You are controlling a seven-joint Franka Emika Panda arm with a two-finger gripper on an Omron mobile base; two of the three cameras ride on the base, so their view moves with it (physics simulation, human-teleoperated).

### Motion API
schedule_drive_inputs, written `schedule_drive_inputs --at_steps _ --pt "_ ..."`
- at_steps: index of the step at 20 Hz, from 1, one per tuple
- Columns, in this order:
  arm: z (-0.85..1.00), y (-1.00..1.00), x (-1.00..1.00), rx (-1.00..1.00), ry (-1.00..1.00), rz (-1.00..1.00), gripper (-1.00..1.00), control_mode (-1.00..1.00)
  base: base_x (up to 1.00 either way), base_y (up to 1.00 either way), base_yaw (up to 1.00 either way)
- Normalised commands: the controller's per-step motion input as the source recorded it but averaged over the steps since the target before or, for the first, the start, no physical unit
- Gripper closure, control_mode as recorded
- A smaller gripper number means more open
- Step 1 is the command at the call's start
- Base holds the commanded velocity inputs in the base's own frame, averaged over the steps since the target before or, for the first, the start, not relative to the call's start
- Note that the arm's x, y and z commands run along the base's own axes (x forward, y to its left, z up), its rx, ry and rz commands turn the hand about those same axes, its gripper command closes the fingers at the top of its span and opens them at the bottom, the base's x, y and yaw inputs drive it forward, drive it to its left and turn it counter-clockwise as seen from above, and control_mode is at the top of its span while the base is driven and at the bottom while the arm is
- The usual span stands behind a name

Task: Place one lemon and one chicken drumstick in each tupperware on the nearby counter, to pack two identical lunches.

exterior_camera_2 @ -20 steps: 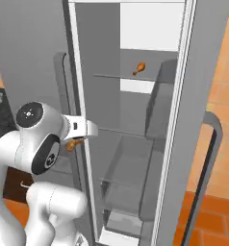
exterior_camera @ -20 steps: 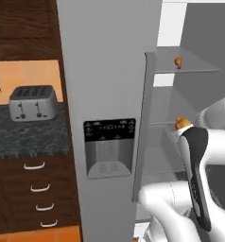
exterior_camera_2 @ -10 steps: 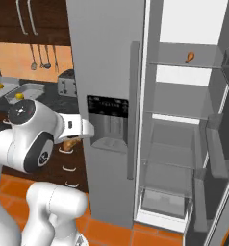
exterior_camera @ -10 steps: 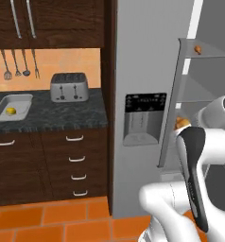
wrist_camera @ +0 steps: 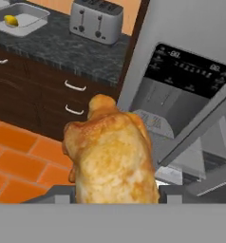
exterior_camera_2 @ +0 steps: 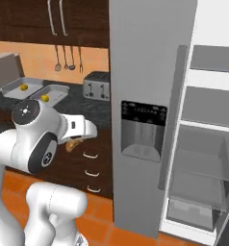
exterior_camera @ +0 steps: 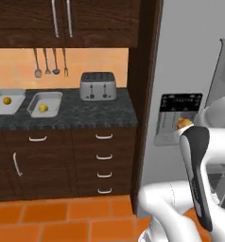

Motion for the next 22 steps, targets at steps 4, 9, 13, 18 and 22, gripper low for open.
schedule_drive_inputs --at_steps 4,9,13,18,22 --pt "0.0 0.0 0.0 0.0 0.0 0.0 1.0 1.0 0.08 1.0 0.31" --pt "0.0 0.0 0.0 0.0 0.0 0.0 1.0 1.0 0.73 1.0 0.12" --pt "0.0 0.0 0.0 0.0 0.0 0.0 1.0 1.0 1.0 1.0 0.0" --pt "0.0 0.0 0.0 0.0 0.0 0.0 1.0 1.0 1.0 1.0 -0.07" --pt "0.0 0.0 0.0 0.0 0.0 0.0 1.0 1.0 1.0 0.83 -0.27"
